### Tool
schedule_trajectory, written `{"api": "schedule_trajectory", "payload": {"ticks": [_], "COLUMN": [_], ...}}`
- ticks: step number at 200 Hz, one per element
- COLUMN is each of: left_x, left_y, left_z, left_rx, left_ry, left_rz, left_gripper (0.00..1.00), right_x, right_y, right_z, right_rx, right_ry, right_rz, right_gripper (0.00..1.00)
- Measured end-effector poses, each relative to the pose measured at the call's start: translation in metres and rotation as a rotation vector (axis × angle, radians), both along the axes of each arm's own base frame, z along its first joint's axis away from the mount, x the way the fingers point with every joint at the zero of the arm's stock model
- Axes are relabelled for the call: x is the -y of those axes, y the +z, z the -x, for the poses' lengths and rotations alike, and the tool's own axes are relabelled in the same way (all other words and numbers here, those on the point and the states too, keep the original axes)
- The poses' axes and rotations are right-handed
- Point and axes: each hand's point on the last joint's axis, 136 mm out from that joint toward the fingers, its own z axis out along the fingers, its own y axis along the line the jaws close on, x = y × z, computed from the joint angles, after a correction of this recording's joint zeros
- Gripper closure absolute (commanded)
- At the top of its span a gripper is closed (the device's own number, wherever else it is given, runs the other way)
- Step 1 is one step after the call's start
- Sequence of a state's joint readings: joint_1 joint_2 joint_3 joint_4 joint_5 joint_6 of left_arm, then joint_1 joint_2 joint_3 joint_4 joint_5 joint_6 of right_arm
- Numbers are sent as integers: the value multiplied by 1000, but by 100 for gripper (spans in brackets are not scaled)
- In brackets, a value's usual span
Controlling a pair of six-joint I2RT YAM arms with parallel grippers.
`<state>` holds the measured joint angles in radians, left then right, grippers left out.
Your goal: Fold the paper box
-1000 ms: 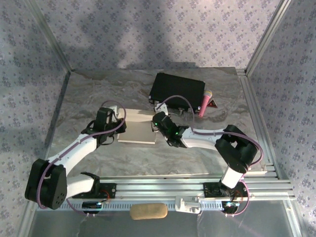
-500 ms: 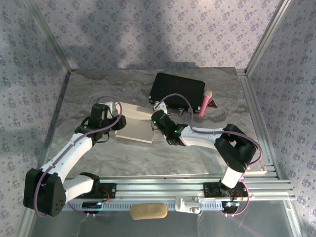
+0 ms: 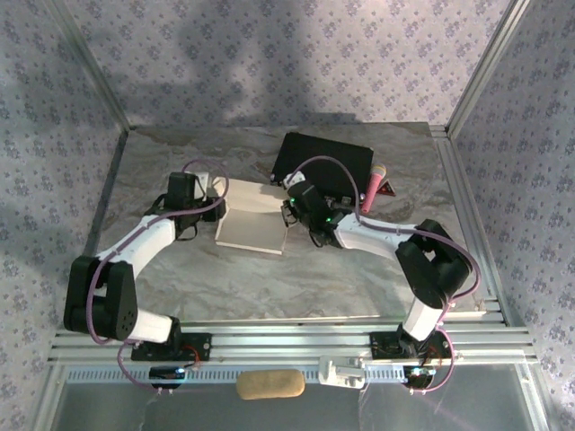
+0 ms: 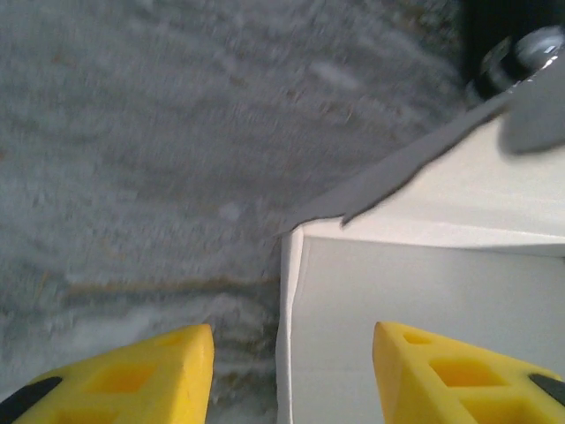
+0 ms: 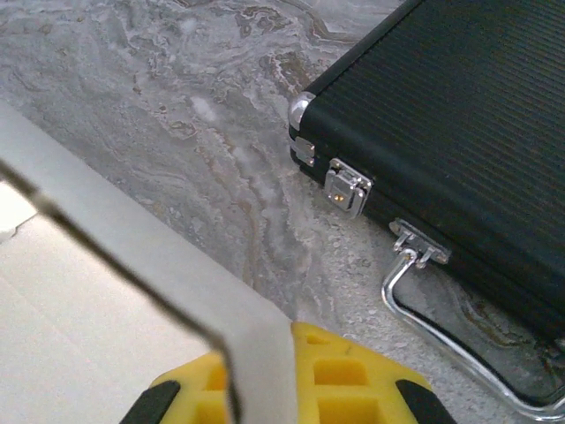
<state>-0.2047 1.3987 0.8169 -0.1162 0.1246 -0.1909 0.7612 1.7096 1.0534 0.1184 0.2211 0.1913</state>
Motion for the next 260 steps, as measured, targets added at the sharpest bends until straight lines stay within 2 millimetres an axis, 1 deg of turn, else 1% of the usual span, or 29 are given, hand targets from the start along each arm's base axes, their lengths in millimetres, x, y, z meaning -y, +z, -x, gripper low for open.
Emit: {"api": "schedule_trajectory", "payload": {"ticks": [28, 41, 55, 76, 90, 113, 128, 143, 163, 181, 192, 204, 238, 260], "left_x": [10, 16, 21, 24, 24, 21, 18, 13, 3, -2, -3, -1, 12, 19], "left_y": [10, 7, -3, -16, -17, -11, -8, -7, 2, 12, 13, 9, 0, -10], "left_z": [-13, -17, -20, -21, -25, -33, -36, -36, -34, -34, -34, -34, -35, -36], "left_rx": [80, 80, 61, 30, 28, 49, 59, 62, 75, 98, 101, 90, 77, 55], "left_ry": [-60, -91, -110, -120, -120, -109, -96, -71, -28, -6, -4, -10, -64, -95], "left_rz": [11, 19, 11, 0, -9, -28, -43, -66, -97, -110, -111, -108, -60, -43], "left_gripper": [52, 54, 55, 62, 67, 72, 71, 58, 51, 51, 51, 51, 53, 58], "right_x": [3, 1, -2, -3, -4, -6, -6, -5, -3, 0, 3, 5, 7, 9], "right_y": [5, 7, 5, -3, -5, -3, -3, -3, -3, -4, -3, -1, 9, 4], "right_z": [-8, -11, -11, -8, -7, -7, -7, -7, -9, -10, -11, -11, -11, -9], "right_rx": [-23, -31, -44, -67, -76, -77, -78, -78, -80, -89, -100, -115, -146, -176], "right_ry": [70, 103, 136, 167, 182, 193, 197, 197, 204, 226, 243, 264, 328, 354], "right_rz": [20, 28, 36, 53, 55, 49, 46, 47, 44, 38, 37, 38, 31, 34], "right_gripper": [100, 100, 100, 100, 100, 100, 100, 100, 100, 100, 100, 100, 100, 100]}}
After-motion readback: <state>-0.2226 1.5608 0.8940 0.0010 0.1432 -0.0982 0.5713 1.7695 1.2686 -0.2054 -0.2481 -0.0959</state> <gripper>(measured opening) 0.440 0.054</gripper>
